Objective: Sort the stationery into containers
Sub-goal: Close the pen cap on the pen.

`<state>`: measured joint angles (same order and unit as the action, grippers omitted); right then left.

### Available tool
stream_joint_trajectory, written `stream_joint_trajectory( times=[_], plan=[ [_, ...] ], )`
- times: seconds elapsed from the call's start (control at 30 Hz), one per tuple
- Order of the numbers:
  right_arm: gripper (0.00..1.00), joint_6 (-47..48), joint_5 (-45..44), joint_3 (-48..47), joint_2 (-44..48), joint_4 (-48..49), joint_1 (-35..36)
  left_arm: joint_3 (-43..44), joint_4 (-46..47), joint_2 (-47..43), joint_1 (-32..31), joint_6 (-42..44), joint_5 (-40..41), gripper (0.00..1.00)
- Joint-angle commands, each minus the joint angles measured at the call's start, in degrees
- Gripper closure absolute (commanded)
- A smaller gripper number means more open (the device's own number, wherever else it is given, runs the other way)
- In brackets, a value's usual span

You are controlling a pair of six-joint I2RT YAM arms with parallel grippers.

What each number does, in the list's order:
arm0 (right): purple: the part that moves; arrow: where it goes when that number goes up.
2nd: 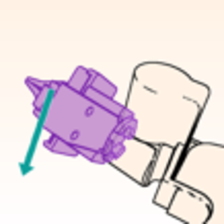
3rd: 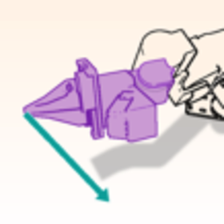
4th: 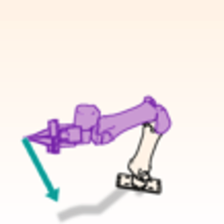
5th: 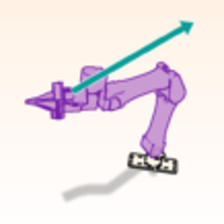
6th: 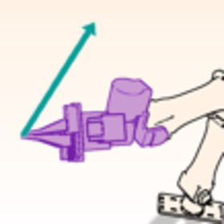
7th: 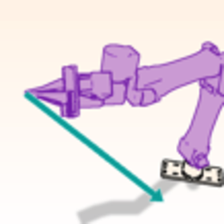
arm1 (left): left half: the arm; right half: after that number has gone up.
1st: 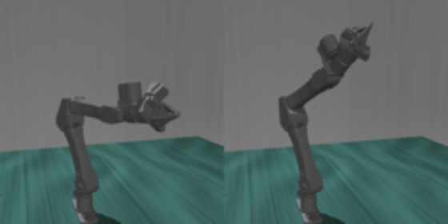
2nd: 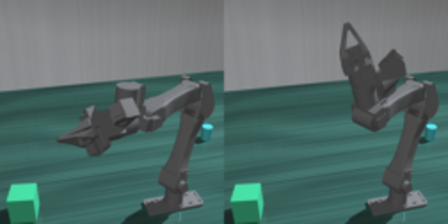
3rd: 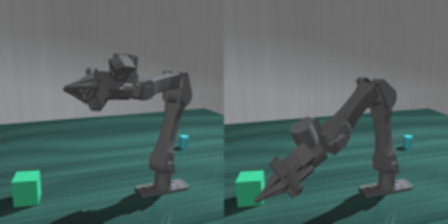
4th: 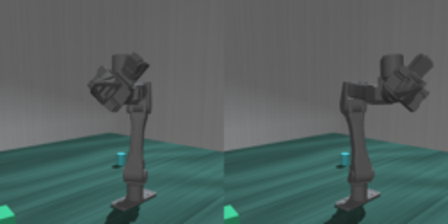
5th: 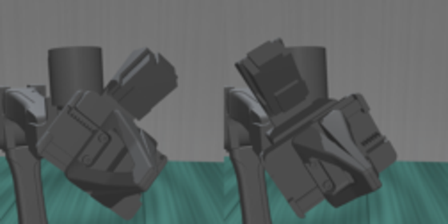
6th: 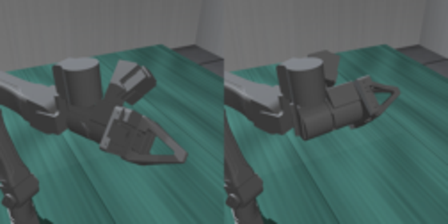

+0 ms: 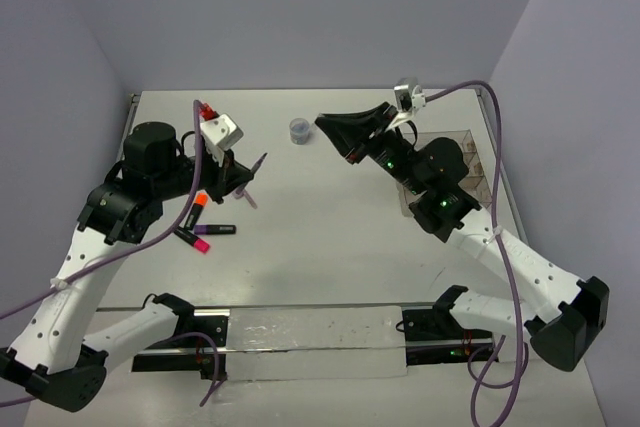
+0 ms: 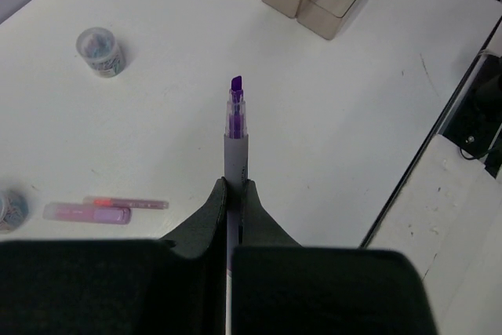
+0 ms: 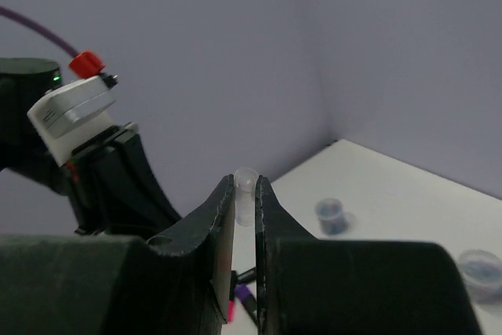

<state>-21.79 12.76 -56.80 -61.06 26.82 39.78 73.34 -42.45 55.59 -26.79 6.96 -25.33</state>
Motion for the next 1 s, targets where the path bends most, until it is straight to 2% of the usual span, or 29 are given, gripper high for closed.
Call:
stream_joint_trajectory(
  times=[0.0,0.3,0.97],
  plan=[
    [1.00,-1.0,7.1,1.2,-2.3,7.7,2.5,-2.2,6.0,-3.8,0.2,-2.5,-2.1,1.00],
    [1.00,-6.4,11.3,-1.8,-8.3,11.7,5.0,-6.6,11.3,-7.1,0.1,0.3,-3.6,1.00],
    [1.00,-7.2,8.8,-4.8,-11.8,12.6,7.3,-9.4,16.2,-8.9,0.1,-2.3,-5.0,1.00]
  ],
)
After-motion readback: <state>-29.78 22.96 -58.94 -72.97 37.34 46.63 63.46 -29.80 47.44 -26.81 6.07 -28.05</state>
